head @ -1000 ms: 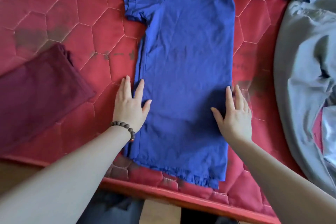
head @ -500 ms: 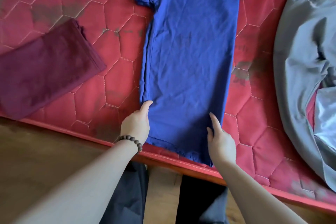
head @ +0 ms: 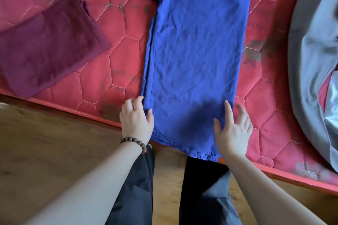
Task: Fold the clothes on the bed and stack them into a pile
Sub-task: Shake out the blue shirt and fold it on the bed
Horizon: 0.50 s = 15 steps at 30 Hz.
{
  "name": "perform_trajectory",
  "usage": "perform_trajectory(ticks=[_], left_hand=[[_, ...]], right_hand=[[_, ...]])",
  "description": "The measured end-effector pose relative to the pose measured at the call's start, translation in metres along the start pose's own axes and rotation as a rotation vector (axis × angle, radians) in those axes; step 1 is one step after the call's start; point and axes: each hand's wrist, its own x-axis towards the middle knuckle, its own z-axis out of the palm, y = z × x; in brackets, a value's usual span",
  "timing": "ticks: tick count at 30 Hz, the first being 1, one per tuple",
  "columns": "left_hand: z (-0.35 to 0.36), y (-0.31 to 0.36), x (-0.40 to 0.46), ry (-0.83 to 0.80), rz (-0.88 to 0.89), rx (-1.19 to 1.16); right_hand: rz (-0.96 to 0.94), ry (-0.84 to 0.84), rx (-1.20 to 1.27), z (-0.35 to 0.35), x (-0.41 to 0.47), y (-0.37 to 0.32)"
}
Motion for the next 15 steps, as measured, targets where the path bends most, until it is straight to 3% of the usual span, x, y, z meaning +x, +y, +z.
perform_trajectory(ticks=[5,15], left_hand=[[0.006,0.007,0.027,-0.089,-0.206,-0.108],[-0.001,-0.028,0.034,-0.156,-0.234,-0.314]], right_hand=[[-0.196,-0.089,-0.021,0.003,0.024,-0.027],[-0.376,-0.335,-0.248,0.025,0.024,-0.044]])
